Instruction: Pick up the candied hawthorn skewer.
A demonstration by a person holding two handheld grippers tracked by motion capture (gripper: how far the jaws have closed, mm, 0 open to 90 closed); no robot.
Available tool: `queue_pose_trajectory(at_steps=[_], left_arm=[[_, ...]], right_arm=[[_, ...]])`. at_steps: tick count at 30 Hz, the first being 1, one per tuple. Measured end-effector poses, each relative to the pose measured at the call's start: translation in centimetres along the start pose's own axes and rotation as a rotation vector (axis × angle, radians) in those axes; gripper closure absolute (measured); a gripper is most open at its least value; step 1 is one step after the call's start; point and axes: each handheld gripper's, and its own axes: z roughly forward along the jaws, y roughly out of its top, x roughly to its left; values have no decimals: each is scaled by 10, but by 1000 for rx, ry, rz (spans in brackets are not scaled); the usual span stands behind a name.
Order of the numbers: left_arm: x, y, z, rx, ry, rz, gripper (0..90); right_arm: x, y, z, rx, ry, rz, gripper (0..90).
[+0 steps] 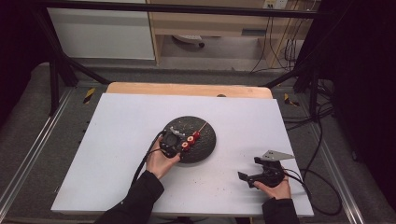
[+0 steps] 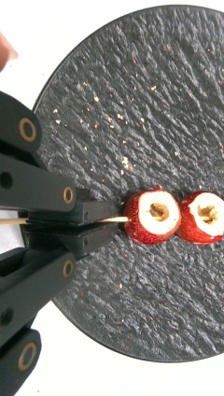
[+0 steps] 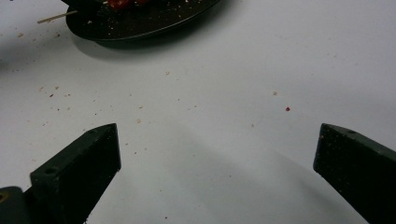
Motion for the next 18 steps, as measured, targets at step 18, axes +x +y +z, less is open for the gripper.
queue_pose_trajectory(at_steps=[18], left_arm=[[12,-15,-19,-131,-53,5,883]], right_arm=[[1,0,0,4,0,4,16]])
